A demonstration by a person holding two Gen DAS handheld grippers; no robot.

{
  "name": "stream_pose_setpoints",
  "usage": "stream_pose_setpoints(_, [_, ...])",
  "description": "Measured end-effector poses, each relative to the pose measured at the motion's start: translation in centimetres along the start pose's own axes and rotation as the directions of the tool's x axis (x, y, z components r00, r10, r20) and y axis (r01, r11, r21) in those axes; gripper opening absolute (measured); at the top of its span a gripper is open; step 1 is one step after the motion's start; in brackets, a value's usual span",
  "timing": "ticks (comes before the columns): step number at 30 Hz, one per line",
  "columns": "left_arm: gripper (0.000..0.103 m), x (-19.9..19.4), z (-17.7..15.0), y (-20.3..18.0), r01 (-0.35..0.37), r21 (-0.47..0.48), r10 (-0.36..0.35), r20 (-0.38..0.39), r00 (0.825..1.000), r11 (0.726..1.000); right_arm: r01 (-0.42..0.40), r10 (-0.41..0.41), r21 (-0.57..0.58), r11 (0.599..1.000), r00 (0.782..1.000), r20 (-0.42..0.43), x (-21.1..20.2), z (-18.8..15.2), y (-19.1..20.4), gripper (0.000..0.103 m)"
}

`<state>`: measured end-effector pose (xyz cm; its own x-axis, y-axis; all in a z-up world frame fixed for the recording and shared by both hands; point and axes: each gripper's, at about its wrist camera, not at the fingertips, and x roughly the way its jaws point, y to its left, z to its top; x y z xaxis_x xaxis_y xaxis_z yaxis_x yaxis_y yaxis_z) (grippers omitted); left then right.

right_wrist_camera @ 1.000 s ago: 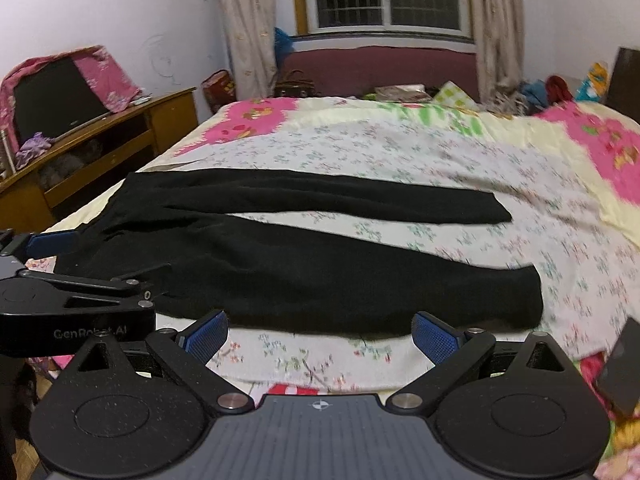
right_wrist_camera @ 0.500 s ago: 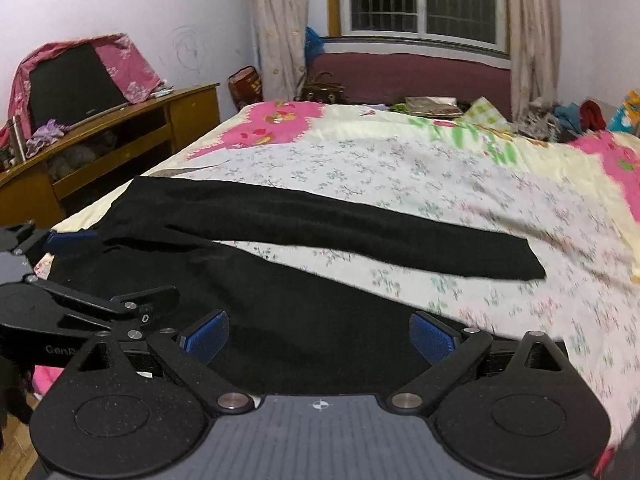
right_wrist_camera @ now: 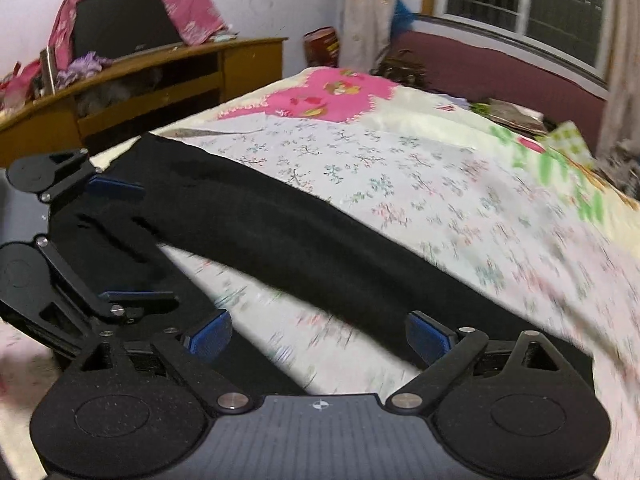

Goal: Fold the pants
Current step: 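Lower both grippers onto the waistband of the black pants and close them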

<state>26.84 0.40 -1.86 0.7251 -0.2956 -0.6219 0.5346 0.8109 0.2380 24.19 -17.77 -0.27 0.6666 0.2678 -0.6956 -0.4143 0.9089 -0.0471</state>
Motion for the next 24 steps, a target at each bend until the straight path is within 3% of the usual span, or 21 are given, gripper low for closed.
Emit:
stream_pose_setpoints(8, [0.103,6.9,3.1,6.1,-0.006,0.098,0.007,-0.016,1.000,0.995,-0.046,0.036,-0.100,0.994,0.994,-0.100,8.6,5.2,-4.5,0.072])
stream_pose_setpoints(15, [0.103,12.9,4.7,11.5,0.113,0.184,-0.090,-0.131,0.987,0.976,-0.096,0.073,-0.103,0.990,0.975,-0.212,13.8,8.1,-7.6,0.071])
stream_pose_setpoints(18, [0.102,15.1,4.7,14.1,0.182,0.180,-0.146,-0.195,0.970,0.967,-0.128,0.102,-0.075,0.989,0.955,-0.277,15.7,8.7,-8.4,0.065])
stream_pose_setpoints(21, [0.093,17.1,4.6,15.6,0.267,0.165,-0.219,-0.262,0.940,0.949,-0.154,0.121,-0.072,0.985,0.933,-0.339,17.3,9.3,-8.4,0.061])
stream_pose_setpoints(24, [0.077,19.0,3.9,16.4,0.324,0.183,-0.253,-0.325,0.911,0.928,-0.182,0.140,-0.072,0.981,0.910,-0.389,18.6,9.9,-8.3,0.058])
